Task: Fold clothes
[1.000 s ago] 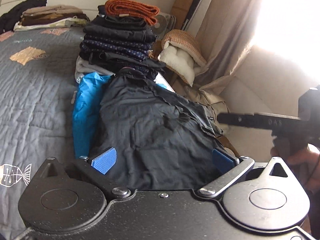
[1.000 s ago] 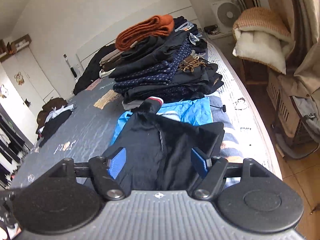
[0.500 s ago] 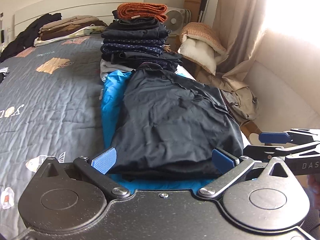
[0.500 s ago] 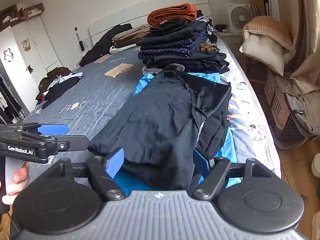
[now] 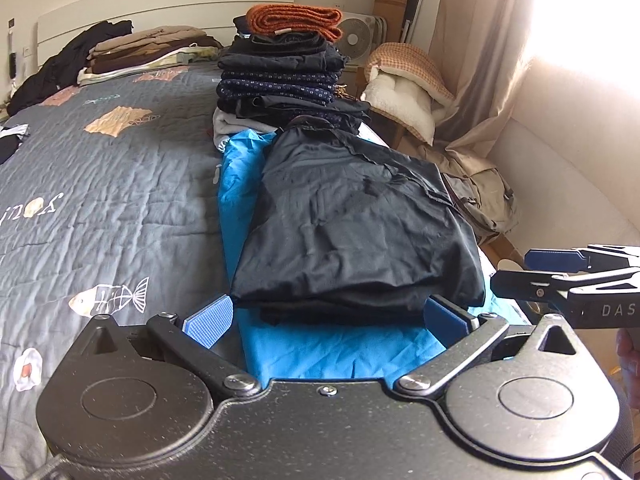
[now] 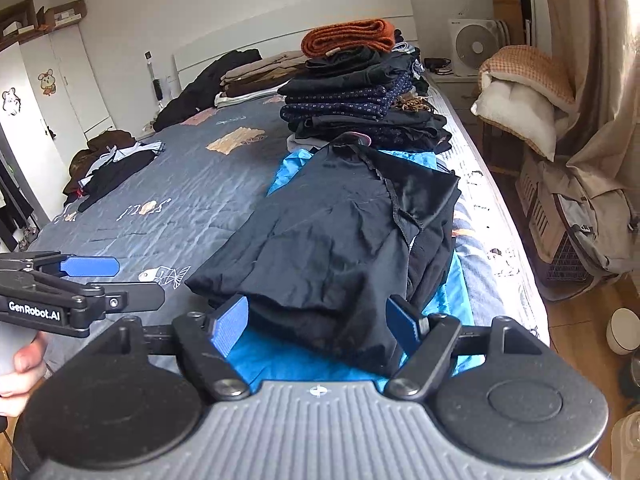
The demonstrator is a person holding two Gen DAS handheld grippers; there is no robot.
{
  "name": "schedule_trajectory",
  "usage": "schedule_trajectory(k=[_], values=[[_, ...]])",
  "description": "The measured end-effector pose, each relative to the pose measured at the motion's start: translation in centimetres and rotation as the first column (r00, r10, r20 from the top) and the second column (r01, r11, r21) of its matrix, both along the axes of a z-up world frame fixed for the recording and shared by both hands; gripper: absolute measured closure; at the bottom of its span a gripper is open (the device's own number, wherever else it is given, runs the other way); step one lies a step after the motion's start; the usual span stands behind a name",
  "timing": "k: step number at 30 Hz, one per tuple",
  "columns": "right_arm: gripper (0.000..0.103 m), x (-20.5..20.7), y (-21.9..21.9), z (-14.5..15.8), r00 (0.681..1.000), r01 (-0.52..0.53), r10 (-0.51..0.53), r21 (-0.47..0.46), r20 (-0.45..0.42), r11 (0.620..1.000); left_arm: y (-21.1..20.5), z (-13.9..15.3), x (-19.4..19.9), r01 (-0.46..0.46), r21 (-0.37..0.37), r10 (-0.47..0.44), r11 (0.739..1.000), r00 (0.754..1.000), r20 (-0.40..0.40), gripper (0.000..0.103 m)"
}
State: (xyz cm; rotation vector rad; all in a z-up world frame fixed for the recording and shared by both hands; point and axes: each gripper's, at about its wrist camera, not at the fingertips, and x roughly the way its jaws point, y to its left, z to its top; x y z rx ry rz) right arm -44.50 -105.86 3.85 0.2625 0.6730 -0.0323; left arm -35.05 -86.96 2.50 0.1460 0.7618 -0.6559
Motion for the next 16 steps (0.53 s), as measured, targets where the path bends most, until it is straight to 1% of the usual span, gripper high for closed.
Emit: schedule_trajectory(k=[7, 16], values=[[0.028, -1.1, 0.7, 0.2, 1.000, 0.017, -0.017, -0.003, 0.000, 1.000, 0.3, 0.6, -1.0, -0.007, 0.010, 0.007, 1.000, 1.000, 0.022, 0.000], [0.028, -1.5, 1.5, 0.8, 1.000, 0.017, -0.017, -0.026, 0.001, 1.000, 0.9, 1.5, -2.1, 0.018, -0.046, -0.014, 0.999, 0.996, 0.087, 0.000]])
